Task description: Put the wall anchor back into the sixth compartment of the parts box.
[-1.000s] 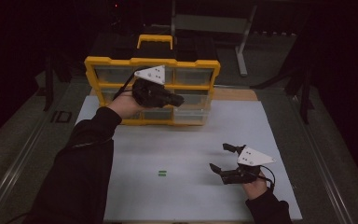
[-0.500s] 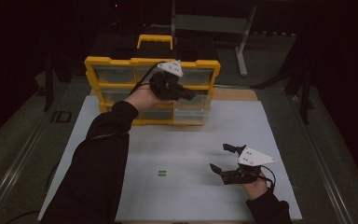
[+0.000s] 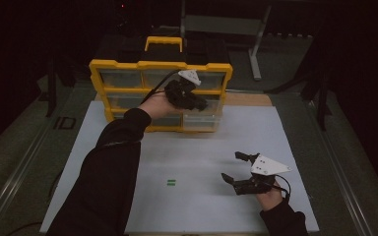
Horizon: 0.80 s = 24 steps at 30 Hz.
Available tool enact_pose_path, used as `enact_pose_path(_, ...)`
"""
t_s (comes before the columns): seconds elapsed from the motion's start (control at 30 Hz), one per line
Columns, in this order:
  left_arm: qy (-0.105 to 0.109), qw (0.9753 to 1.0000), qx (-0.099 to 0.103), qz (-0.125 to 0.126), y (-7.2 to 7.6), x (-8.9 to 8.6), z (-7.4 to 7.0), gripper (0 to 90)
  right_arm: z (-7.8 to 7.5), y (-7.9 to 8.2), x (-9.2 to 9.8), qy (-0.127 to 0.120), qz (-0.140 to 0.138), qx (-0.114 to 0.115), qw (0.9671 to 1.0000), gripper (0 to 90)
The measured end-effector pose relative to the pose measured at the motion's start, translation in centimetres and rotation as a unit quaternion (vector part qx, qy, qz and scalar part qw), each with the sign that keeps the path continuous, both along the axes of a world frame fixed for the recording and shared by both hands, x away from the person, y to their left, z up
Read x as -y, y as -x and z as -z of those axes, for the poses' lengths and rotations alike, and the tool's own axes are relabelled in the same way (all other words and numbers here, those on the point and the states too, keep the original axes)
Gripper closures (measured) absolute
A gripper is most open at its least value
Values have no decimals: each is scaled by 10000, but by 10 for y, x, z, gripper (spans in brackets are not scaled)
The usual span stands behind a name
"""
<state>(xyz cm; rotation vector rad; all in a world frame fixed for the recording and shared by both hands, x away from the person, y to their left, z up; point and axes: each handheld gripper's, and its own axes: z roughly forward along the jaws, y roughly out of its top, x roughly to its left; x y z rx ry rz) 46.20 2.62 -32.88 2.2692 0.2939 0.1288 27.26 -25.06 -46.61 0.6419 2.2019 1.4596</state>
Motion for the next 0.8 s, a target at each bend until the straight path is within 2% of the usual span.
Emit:
enact_pose_path(0.1,-7,10000,-63,12,0,-2,1,630,0,0,0,3,-4,-4,10000,141)
enact_pose_path(0.33,100,9999,-51,5,8,-6,-3,500,0,1,-1,21,-10,4,10000,141)
enact_pose_path(0.47,177,9998,-81,2,14,-8,-7,363,0,1,-1,19,-18,14,10000,141)
enact_pose_path(0.63,107,9998,-153,98,22,-10,-7,145,-1,1,-1,16,-5,20,10000,141)
enact_pose_path(0.73,145,9995,-203,170,27,-13,-7,55,-1,2,-1,24,-5,26,10000,141)
enact_pose_path(0.8,128,9996,-166,162,31,-16,-7,17,-1,2,-1,24,-10,36,10000,141)
